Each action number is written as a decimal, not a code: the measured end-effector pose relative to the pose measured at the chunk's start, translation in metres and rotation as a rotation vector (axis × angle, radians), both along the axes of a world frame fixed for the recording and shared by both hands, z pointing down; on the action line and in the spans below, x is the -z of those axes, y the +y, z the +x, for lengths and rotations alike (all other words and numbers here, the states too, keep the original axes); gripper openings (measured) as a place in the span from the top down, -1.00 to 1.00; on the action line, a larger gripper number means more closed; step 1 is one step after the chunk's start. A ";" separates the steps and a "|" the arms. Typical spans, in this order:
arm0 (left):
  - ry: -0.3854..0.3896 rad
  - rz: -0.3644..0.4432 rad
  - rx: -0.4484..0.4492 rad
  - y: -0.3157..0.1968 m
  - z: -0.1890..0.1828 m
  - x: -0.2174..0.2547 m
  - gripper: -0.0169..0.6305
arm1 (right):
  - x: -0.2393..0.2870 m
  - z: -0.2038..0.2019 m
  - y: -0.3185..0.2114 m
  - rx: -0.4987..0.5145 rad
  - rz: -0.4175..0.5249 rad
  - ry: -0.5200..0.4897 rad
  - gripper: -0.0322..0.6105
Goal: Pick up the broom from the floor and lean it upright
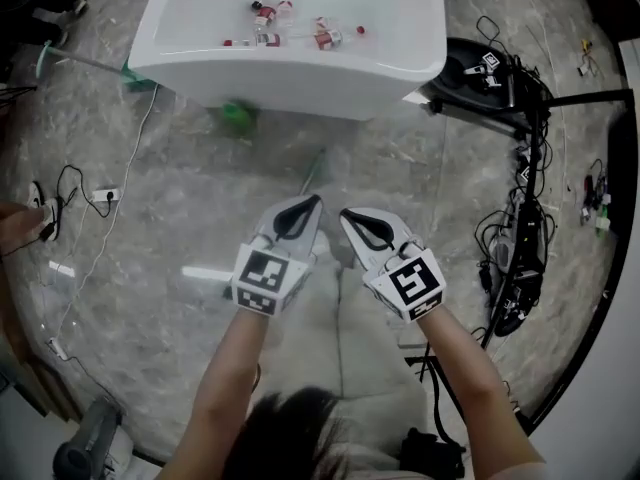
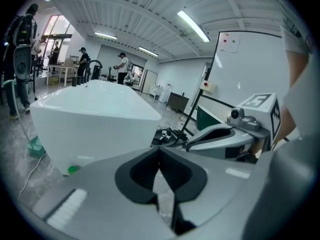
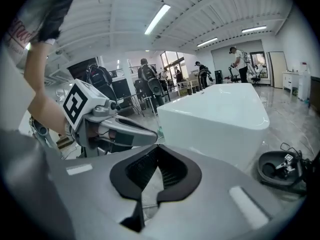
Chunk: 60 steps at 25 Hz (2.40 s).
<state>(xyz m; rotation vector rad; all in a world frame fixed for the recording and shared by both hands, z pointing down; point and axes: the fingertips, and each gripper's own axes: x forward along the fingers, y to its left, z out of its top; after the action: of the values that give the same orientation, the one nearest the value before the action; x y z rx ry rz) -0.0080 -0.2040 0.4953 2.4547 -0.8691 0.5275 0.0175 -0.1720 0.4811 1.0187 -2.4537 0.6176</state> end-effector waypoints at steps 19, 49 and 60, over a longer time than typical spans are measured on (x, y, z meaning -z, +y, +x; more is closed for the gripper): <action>-0.143 -0.218 -0.033 -0.035 0.002 -0.255 0.94 | -0.241 0.021 -0.040 -0.181 -0.281 0.022 0.89; -0.566 -0.359 -0.094 -0.019 0.003 -0.530 0.61 | -0.452 0.034 -0.033 -0.005 -0.384 0.179 0.89; -0.653 -0.393 -0.045 -0.026 0.002 -0.548 0.67 | -0.458 0.048 -0.038 0.002 -0.376 0.197 0.89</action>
<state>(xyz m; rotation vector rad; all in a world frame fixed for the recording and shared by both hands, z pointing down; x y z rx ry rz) -0.0065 -0.2303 1.0430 1.9534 -0.8397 1.4160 0.0659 -0.2097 0.9390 0.8781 -2.0658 0.8915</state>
